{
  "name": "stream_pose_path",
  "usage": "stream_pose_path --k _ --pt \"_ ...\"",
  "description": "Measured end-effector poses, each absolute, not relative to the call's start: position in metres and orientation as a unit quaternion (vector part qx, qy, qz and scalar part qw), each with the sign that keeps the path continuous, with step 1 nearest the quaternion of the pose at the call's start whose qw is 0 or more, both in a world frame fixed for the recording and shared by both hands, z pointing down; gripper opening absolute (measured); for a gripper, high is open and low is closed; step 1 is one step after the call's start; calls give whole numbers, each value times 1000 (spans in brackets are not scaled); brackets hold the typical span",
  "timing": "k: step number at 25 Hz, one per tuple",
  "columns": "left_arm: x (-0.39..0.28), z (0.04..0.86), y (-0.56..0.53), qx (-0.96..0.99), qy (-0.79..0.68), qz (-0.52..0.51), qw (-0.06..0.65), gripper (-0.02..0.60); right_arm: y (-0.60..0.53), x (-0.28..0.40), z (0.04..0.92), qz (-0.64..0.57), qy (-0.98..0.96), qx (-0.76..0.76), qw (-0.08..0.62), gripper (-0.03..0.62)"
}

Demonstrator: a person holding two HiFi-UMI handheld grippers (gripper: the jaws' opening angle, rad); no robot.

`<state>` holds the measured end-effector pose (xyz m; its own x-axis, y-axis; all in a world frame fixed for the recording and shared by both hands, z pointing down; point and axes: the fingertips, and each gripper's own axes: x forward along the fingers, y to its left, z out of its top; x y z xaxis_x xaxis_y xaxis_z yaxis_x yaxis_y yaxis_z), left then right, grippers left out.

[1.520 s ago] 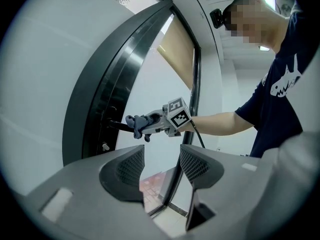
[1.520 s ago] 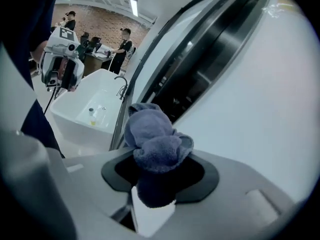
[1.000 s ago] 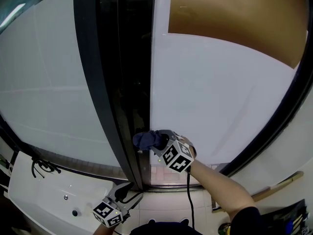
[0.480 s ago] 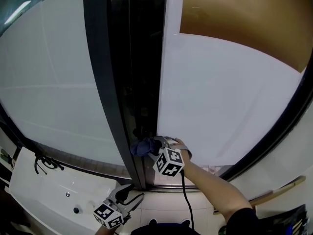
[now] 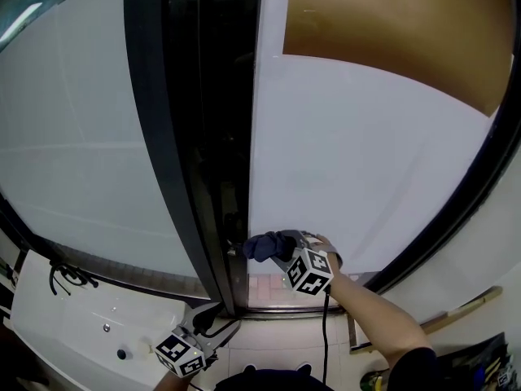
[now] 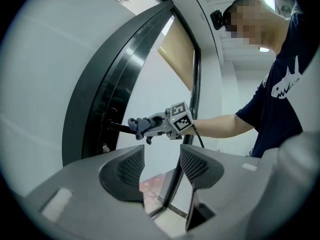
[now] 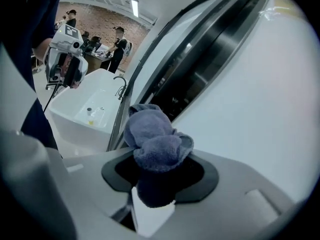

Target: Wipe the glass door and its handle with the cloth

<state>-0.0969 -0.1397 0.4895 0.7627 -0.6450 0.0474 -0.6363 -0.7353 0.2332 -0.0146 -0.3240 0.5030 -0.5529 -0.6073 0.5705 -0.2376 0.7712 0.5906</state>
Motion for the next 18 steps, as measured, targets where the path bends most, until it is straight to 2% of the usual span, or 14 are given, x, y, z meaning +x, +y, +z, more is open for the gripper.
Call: stream_pose_path --k 5,8,11,18 --pt "-94 488 -140 933 -339 -15 117 221 -313 -20 481 -290 -840 267 372 179" --pt "-100 495 -139 932 -341 -17 119 221 -298 -56 470 -389 -809 239 370 179" --pt "-105 491 -140 929 -349 -15 119 221 -290 -96 470 -435 -791 214 374 179" --pt "-114 492 -135 925 -359 -19 125 221 -306 -139 510 -518 -717 178 431 179"
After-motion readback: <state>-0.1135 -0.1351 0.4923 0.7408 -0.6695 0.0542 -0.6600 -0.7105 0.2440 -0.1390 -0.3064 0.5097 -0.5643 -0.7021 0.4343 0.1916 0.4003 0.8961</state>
